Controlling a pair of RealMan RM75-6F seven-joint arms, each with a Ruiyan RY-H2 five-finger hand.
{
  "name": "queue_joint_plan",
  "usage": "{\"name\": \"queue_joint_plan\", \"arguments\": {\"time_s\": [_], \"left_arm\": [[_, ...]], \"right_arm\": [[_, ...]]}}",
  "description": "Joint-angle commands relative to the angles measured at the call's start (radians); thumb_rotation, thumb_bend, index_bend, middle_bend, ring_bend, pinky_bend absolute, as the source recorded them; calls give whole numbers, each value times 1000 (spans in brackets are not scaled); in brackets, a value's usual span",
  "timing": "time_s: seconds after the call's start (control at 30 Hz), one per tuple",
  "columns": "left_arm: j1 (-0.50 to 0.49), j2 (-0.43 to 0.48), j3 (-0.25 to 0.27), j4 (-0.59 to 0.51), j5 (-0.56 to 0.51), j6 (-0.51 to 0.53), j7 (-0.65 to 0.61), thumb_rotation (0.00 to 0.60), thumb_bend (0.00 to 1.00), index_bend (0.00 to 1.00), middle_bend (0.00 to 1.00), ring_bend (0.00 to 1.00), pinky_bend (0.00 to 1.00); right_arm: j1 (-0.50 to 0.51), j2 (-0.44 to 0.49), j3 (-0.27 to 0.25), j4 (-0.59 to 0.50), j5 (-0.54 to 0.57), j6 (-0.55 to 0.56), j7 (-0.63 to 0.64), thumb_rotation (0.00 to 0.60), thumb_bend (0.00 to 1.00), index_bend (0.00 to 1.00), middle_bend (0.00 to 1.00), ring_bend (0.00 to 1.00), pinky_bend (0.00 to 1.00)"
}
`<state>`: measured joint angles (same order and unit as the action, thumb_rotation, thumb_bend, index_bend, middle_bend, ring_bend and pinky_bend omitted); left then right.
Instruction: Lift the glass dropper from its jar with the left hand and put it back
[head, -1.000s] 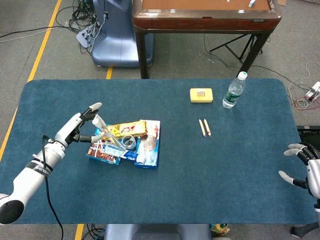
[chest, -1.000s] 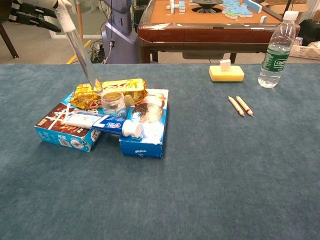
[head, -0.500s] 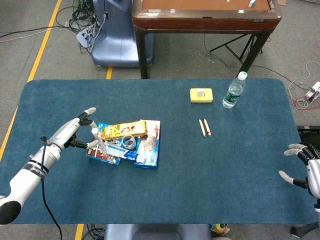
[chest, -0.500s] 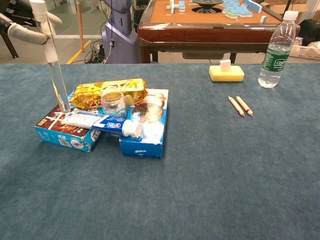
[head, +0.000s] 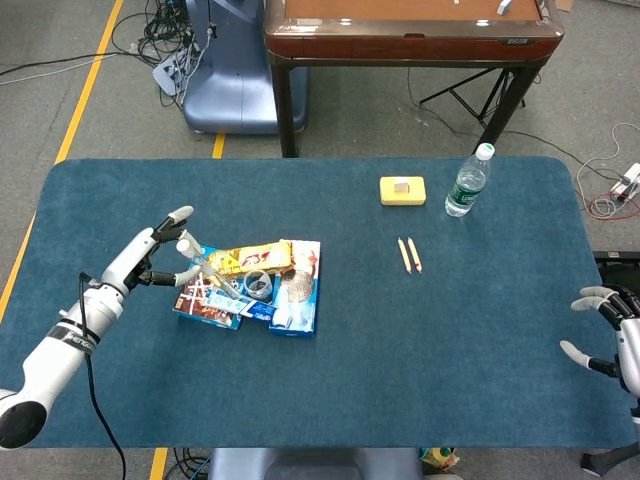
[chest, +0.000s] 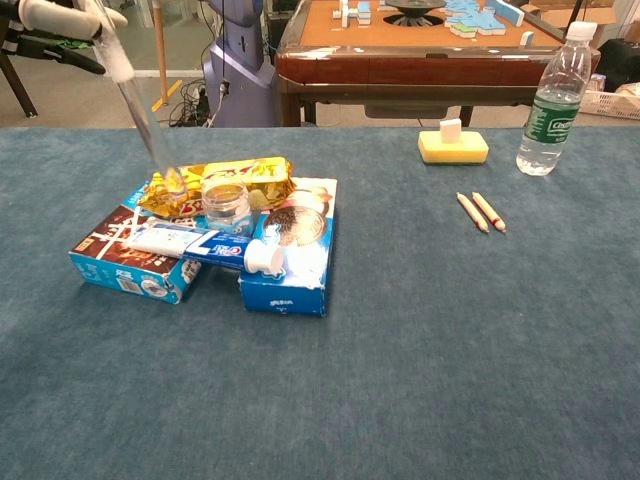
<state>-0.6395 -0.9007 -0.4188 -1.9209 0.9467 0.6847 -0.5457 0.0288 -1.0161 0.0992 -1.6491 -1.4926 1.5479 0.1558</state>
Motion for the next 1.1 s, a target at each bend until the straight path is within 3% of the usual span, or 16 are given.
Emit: {"name": "queue_joint_plan", "arguments": {"time_s": [0.03,0.2,0.43,0.7,1.1], "left_arm": [[-10,-1,42,19,11,35,120,600,300,640,10,0,92],[-20,-20,60,7,-33,92,192,600,300,641,10,0,92],[-22,-50,13,-17,-96,132,123,600,300,639,10,0,92],[-39,-63,-8,-28,-104,140,120,600,300,639,10,0,92],[-109,-125,0,-2,-168,129,188,600,300,635,10,0,92]], "right_arm": [[0,0,0,0,0,0,0,600,68,435,324,206,289],[1,-2,-1,0,0,-3,-4,600,68,435,324,206,289],[2,-4,-2,1,-1,-6,-7,600,68,435,324,206,289],[3,-3,-2,2,1,-8,-2,600,69,435,324,206,290],[2,0,3,5,9,-6,5,600,68,436,324,206,289]]}}
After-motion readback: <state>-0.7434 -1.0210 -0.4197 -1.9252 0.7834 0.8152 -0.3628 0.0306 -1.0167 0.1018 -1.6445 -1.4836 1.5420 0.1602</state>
